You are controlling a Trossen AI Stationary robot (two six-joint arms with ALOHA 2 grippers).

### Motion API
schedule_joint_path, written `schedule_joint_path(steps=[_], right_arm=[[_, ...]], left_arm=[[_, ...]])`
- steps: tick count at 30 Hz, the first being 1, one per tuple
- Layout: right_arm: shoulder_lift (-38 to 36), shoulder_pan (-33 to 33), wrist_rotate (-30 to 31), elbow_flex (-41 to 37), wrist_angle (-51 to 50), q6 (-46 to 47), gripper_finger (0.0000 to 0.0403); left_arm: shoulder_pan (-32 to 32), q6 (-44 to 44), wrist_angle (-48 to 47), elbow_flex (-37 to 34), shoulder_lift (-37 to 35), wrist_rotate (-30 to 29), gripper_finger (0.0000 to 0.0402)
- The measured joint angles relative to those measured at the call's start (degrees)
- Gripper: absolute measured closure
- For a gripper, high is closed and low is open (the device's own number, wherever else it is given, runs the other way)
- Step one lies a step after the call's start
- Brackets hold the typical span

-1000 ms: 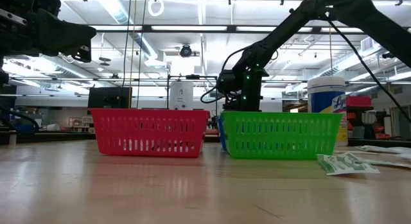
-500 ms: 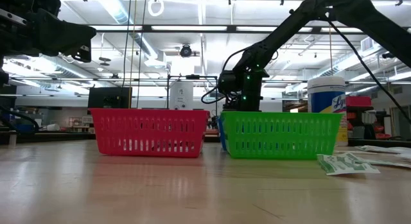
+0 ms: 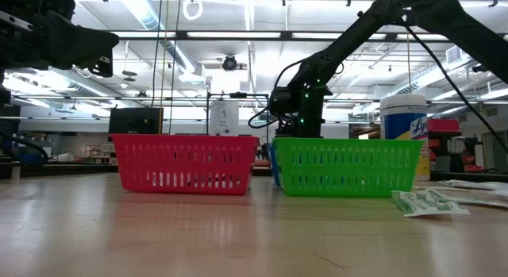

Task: Pick & Place First Aid Supplies
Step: Put the blue alcohol pad into the blue bin

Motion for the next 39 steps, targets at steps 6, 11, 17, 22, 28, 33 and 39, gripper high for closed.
schedule_joint_path(steps=[6, 11, 17, 22, 28, 33, 39], right_arm=[[0.0, 0.0, 0.0, 0.0, 0.0, 0.0, 0.0259], [0.0, 0.0, 0.1, 0.0, 0.0, 0.0, 0.0271], [-0.3, 0.0, 0.2, -0.1, -0.1, 0.0, 0.0274], [-1.2, 0.0, 0.4, -0.3, -0.3, 0.0, 0.0273], [-2.5, 0.0, 0.3, -0.4, -1.1, 0.0, 0.0273], [-3.3, 0.0, 0.3, -0.4, -1.2, 0.0, 0.0273], [-3.5, 0.2, 0.3, -0.3, -2.0, 0.0, 0.0273]], left_arm=[[0.0, 0.0, 0.0, 0.0, 0.0, 0.0, 0.0376], [0.0, 0.0, 0.0, 0.0, 0.0, 0.0, 0.0376], [0.0, 0.0, 0.0, 0.0, 0.0, 0.0, 0.0376], [0.0, 0.0, 0.0, 0.0, 0.0, 0.0, 0.0376], [0.0, 0.0, 0.0, 0.0, 0.0, 0.0, 0.0376], [0.0, 0.0, 0.0, 0.0, 0.0, 0.0, 0.0376], [0.0, 0.0, 0.0, 0.0, 0.0, 0.0, 0.0376]])
